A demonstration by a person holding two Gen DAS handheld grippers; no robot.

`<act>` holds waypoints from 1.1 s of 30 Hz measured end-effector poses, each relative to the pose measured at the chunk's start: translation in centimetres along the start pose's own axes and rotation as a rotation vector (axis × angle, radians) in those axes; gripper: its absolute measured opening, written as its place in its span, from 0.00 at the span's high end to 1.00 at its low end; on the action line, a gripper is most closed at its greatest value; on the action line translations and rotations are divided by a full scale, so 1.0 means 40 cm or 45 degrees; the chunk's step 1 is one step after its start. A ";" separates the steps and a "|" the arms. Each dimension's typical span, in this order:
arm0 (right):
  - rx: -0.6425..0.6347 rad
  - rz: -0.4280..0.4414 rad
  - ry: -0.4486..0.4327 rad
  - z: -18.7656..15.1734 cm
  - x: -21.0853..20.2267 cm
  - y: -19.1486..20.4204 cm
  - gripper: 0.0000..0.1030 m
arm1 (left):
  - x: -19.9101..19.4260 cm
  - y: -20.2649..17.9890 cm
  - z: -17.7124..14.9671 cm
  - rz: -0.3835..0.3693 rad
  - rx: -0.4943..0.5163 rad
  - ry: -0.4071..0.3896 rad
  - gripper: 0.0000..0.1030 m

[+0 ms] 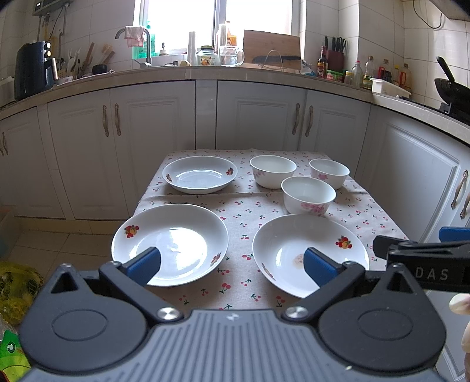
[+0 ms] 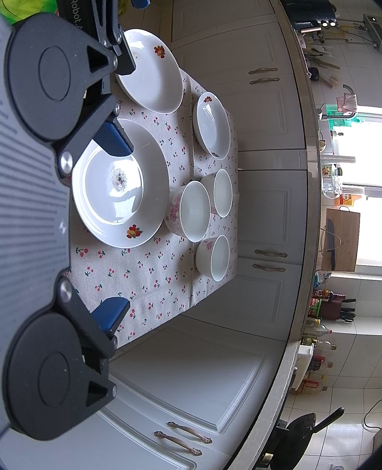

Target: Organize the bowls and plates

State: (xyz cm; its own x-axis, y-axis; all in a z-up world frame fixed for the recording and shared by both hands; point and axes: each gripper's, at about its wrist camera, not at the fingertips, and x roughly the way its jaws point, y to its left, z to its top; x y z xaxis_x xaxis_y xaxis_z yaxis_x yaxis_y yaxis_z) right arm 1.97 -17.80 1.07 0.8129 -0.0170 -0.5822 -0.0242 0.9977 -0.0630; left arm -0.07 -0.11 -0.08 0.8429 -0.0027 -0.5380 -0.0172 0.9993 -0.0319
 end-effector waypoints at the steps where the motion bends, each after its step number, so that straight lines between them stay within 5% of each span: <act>1: 0.000 0.000 0.001 0.001 0.000 0.001 0.00 | 0.001 0.000 0.000 0.001 0.000 0.001 0.01; 33: -0.124 0.134 0.010 0.075 0.113 0.055 0.00 | 0.114 0.067 0.033 -0.037 0.031 0.027 0.01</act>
State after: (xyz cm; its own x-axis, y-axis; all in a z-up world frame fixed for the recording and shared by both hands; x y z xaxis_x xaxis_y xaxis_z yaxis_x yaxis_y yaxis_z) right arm 7.34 -15.48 0.71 0.7983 0.0864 -0.5960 -0.1658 0.9829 -0.0797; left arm 4.44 2.60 -1.51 0.8314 -0.0319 -0.5548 0.0203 0.9994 -0.0272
